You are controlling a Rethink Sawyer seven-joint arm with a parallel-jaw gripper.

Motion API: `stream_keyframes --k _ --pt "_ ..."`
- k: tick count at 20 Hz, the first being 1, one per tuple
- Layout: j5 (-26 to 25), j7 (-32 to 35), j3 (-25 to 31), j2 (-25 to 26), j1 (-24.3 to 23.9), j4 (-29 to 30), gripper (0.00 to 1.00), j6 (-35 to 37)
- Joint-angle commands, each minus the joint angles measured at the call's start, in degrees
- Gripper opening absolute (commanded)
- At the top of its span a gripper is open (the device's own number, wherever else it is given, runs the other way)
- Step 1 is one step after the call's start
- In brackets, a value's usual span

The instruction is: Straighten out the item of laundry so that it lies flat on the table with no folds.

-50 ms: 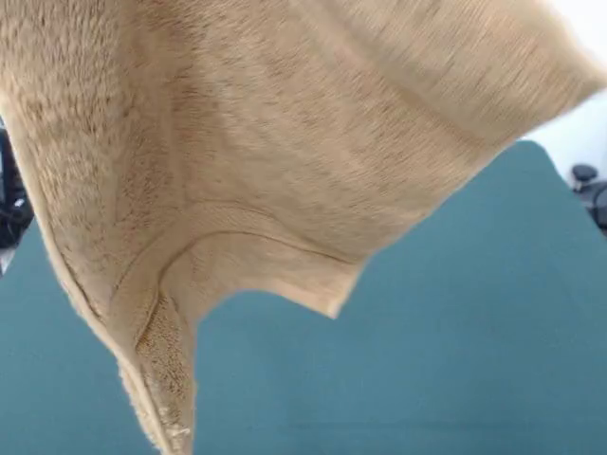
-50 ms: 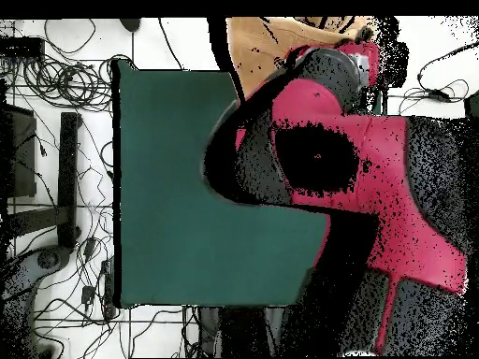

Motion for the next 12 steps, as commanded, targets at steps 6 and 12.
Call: stream_keyframes --k 6,12 --pt "0.7 16.9 -5.3 1.8 0.3 12.8 0.00 -6.0" --pt "2.3 16.6 -4.8 2.9 -0.8 13.3 0.00 -8.4"
